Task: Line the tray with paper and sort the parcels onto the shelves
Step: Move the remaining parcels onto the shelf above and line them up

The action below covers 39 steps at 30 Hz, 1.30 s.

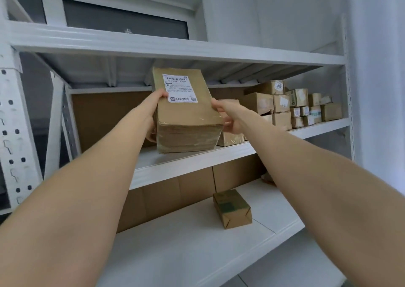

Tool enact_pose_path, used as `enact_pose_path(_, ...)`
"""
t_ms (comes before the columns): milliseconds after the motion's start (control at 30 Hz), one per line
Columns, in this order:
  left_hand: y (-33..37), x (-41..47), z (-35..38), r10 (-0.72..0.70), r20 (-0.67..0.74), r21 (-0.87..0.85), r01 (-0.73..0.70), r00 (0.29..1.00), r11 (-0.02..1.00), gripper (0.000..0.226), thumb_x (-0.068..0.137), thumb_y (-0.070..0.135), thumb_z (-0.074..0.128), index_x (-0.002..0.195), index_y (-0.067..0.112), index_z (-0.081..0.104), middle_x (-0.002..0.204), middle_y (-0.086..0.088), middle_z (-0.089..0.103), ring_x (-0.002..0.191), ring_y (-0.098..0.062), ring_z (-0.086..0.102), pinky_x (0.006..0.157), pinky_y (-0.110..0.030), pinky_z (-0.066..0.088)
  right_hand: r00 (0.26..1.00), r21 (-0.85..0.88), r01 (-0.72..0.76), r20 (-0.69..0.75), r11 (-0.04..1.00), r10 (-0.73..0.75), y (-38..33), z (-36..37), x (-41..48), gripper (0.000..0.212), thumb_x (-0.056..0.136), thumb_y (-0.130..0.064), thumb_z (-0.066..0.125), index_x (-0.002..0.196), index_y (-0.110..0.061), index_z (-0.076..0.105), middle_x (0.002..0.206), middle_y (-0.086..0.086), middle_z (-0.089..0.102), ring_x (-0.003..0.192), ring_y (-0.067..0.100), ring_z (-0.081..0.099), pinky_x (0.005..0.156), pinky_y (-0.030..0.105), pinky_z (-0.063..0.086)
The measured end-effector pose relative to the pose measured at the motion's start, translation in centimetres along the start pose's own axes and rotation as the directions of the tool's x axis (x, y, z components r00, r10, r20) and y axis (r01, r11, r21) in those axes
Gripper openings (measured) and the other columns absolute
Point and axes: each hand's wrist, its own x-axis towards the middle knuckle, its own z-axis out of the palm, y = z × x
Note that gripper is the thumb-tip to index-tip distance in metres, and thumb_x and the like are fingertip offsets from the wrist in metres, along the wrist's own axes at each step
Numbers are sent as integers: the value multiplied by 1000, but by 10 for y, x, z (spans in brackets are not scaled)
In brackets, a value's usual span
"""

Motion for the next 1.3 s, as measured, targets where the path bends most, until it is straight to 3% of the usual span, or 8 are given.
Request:
enact_pose_path(100,-5,12,6,-44,-34,-59,41,998,997,40,66,53,65,82,18,54,83,-11,61,75,-30,55,56,-43,38,998,-40,-59,17,997,60,8,5,14,70,79,-61,67,128,-14,48,114,9,59,98,30,61,96,50,50)
enact_pose_path(200,-7,30,15,-61,-45,-130,55,997,990,36,73,53,61,85,19,60,80,-9,62,71,-26,55,55,-41,35,993,-67,-116,27,991,118,10,9,19,80,69,-68,71,125,-21,38,110,9,50,102,36,53,99,60,44)
enact_pose_path(333,-11,56,26,-127,-60,-127,118,990,985,46,74,63,57,82,18,56,82,-10,61,75,-30,54,61,-51,38,990,-44,-130,44,990,132,13,13,27,66,75,-57,73,119,-20,39,100,8,52,87,33,56,52,45,58)
enact_pose_path(400,-13,66,30,-152,-48,-108,146,987,983,47,73,63,56,84,18,56,85,-11,63,77,-32,55,60,-55,39,992,-36,-123,11,992,124,17,14,36,53,82,-49,71,117,-20,43,99,7,53,85,31,56,45,40,56)
enact_pose_path(567,-20,87,34,-164,-4,-34,163,987,986,28,70,44,60,82,18,60,83,-11,64,76,-31,56,59,-52,41,991,-24,-112,-71,993,110,31,20,67,57,89,-43,66,134,-17,43,136,11,49,122,39,49,99,59,46)
enact_pose_path(900,-42,110,33,-125,-36,-35,124,992,992,18,77,38,53,72,21,51,78,-3,60,72,-24,55,86,-45,42,984,-85,-139,-128,987,128,47,40,87,69,90,-45,63,145,-17,33,143,13,45,126,38,47,103,54,44)
enact_pose_path(1033,-44,111,34,-109,-19,-40,108,994,993,20,81,41,53,82,21,54,78,-2,61,71,-24,56,73,-43,44,988,-65,-104,-124,992,96,54,42,90,73,90,-41,65,148,-16,29,148,12,41,132,37,42,108,53,39)
enact_pose_path(1300,-46,101,42,-90,-9,0,90,996,996,6,75,25,50,73,20,49,84,-1,60,75,-25,57,83,-49,44,986,-78,-72,-154,994,60,61,38,87,72,90,-36,66,148,-17,27,147,10,40,133,34,39,108,51,36)
